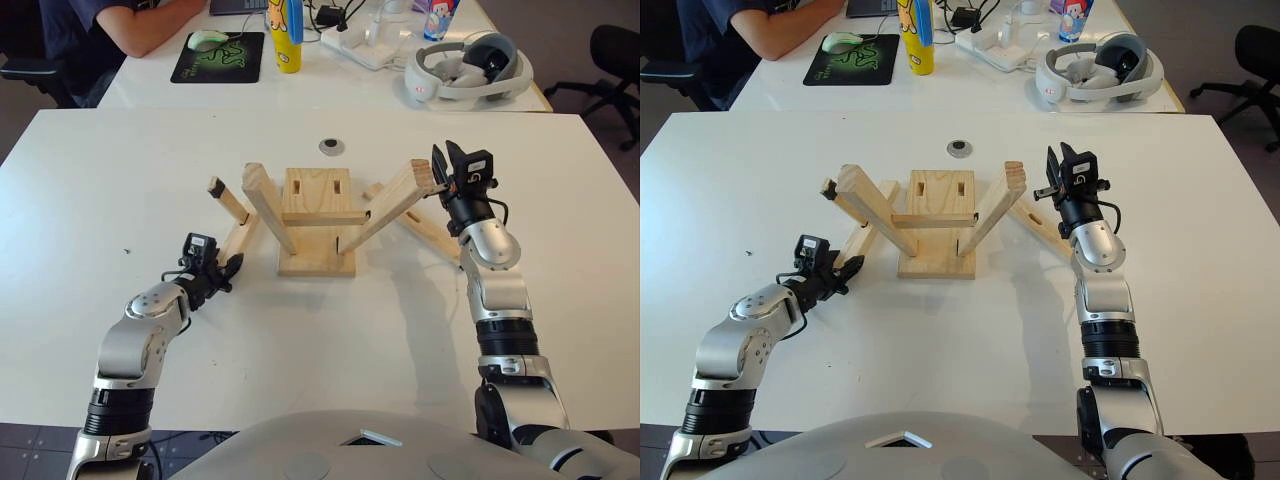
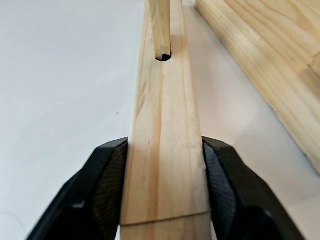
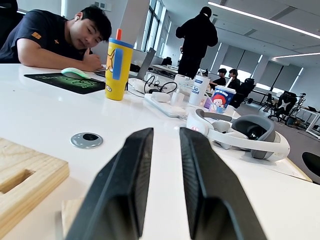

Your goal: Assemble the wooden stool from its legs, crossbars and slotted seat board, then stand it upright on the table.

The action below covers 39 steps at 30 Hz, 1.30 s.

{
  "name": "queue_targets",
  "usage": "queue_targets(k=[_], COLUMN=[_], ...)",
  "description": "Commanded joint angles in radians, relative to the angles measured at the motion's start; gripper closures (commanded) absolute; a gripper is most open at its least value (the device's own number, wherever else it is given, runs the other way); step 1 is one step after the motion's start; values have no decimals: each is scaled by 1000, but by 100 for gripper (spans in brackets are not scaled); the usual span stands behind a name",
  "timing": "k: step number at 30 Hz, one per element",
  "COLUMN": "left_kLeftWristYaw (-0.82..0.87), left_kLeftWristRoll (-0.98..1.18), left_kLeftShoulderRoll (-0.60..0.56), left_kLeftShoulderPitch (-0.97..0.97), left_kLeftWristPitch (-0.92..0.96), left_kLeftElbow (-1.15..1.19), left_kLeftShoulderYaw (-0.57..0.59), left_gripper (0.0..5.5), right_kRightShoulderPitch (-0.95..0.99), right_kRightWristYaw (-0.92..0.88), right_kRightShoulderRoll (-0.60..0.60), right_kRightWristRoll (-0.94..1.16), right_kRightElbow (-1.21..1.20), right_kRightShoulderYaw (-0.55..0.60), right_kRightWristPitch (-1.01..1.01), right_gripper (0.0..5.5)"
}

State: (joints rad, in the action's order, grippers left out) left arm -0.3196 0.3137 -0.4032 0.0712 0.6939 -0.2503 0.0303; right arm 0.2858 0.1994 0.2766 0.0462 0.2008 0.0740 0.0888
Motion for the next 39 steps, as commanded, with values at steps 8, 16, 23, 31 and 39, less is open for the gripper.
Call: queue_targets(k=[8,16,23,31,39], left_kLeftWristYaw=[16,47,77,153,202], left_kLeftWristRoll=[64,126,225,212,202], left_kLeftShoulderRoll=[44,76,85,62,-7], left_kLeftShoulderPitch=[-101,-280,-419,-488,-530], left_kLeftWristPitch=[20,-19,38,-12,-41], left_kLeftElbow=[-57,-170,-254,-237,-199], left_kLeftShoulderYaw=[90,160,174,275,389], left_gripper=[344,344,344,344,344], right_kRightShoulderPitch=[29,125,263,132,-51], right_kRightWristYaw=[1,38,188,446,778], right_kRightShoulderRoll=[4,1,100,189,279], right_kRightWristRoll=[-5,88,96,17,188], right_kRightElbow=[10,5,114,-11,-500], right_kRightShoulderYaw=[4,43,-31,-225,-391], right_kRightWristPitch=[-5,-99,-294,-308,-429], right_gripper=[451,451,451,451,451])
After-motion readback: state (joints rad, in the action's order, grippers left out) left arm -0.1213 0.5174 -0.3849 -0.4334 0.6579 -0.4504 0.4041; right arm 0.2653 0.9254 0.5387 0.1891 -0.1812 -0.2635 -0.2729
